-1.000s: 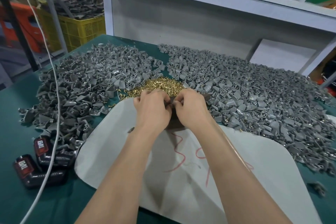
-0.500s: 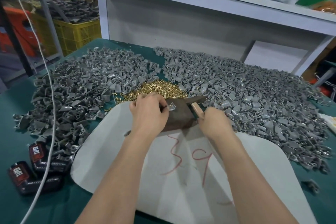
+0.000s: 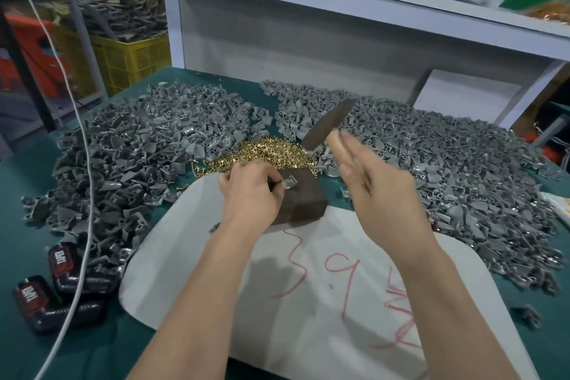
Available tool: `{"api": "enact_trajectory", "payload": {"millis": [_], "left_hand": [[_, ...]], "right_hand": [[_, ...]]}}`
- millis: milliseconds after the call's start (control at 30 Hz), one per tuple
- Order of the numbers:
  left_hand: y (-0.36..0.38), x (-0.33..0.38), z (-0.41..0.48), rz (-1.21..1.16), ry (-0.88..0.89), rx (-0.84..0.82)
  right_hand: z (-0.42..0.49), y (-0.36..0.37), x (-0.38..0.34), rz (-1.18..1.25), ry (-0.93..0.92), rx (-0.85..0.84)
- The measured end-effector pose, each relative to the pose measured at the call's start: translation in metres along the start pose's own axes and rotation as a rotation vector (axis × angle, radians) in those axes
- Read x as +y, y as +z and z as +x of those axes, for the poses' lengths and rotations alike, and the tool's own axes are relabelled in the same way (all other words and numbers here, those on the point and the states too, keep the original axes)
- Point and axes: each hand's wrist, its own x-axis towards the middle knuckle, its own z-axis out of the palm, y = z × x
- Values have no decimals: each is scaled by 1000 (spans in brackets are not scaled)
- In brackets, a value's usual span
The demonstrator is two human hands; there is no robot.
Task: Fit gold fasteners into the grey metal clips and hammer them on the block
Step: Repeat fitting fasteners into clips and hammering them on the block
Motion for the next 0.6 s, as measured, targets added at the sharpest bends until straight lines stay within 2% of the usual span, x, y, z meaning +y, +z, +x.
{"api": "enact_trajectory", "payload": {"millis": [100,133,233,267,367,400,533,600], "left_hand": [[-2,0,0,-10,-25,12],[-2,0,-1,-15,-25,12],[-1,1,-1,-32,-18,5],[0,1,0,-29,-27,0],[-1,2,1,9,-38,-8],[-1,2,0,15,-39,-9],[0,2,0,1,-27,-12],[-1,2,0,-1,-40,-19]], "right_hand": [[-6,6,-4,-43,20,-190],[-4,6,-4,-38,12,-161],[1,0,-5,78,-22,89],[2,1,-5,77,-34,88],[-2,11,-7,-43,-15,-187],[0,11,-7,-51,-19,-199],[5,5,-10,53,-43,111],[0,8,-13,-3,-79,-1]]}}
